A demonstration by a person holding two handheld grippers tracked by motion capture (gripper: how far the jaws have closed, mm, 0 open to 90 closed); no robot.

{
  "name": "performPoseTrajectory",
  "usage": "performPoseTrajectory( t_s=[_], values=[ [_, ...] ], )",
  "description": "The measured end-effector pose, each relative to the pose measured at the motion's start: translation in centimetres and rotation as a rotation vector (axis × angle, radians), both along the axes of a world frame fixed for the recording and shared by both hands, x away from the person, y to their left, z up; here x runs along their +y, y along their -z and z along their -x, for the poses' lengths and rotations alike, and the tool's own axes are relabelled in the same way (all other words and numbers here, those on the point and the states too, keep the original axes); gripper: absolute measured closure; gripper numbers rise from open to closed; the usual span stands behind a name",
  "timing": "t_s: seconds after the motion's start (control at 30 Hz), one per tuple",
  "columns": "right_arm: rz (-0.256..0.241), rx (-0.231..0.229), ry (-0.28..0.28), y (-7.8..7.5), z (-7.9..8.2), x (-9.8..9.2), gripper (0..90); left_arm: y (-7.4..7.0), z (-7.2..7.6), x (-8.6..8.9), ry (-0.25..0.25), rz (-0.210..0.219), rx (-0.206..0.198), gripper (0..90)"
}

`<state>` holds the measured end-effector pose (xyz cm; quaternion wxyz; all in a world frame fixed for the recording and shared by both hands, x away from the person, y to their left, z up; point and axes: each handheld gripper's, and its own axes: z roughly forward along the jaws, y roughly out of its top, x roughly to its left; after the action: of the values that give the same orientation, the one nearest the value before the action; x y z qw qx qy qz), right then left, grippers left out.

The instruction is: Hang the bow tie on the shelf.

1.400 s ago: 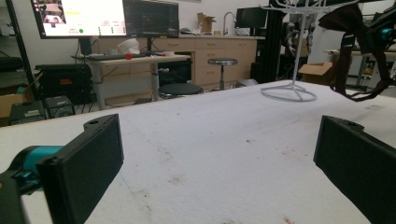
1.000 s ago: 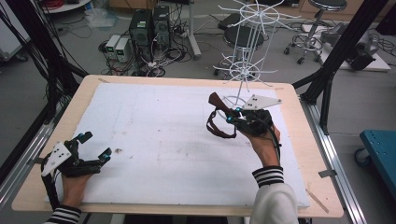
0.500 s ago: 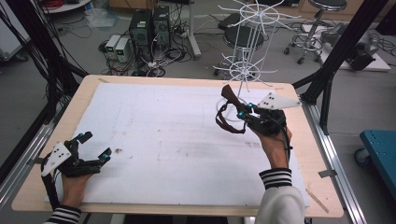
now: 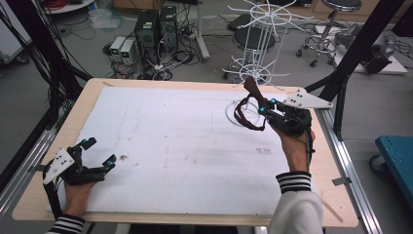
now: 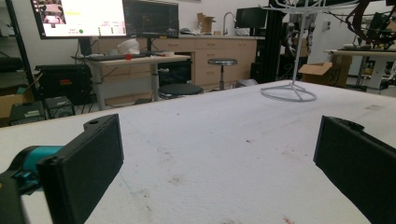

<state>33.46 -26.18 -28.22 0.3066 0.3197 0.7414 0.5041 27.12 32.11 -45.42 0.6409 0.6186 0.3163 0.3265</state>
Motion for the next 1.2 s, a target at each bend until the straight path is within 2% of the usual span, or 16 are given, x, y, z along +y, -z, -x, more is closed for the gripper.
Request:
performPoseTrajectory(
  t_s=[0.13, 0.37, 0.63, 1.2],
  values=[
    [-0.005, -0.013, 0.017, -0.2, -0.4, -0.4, 77.9, 0.0, 0.0, 0.0, 0.0, 0.0, 0.0, 1.9],
    [-0.031, 0.014, 0.077, 0.3, -1.6, -1.3, 77.9, 0.0, 0.0, 0.0, 0.0, 0.0, 0.0, 1.9],
    [-0.051, 0.025, 0.115, 0.9, -2.8, -1.6, 77.8, 0.0, 0.0, 0.0, 0.0, 0.0, -0.001, 1.9],
    [-0.046, 0.059, 0.175, 2.2, -4.1, -1.9, 77.8, 0.0, 0.0, 0.0, 0.0, -0.003, -0.002, 1.9]
  ],
)
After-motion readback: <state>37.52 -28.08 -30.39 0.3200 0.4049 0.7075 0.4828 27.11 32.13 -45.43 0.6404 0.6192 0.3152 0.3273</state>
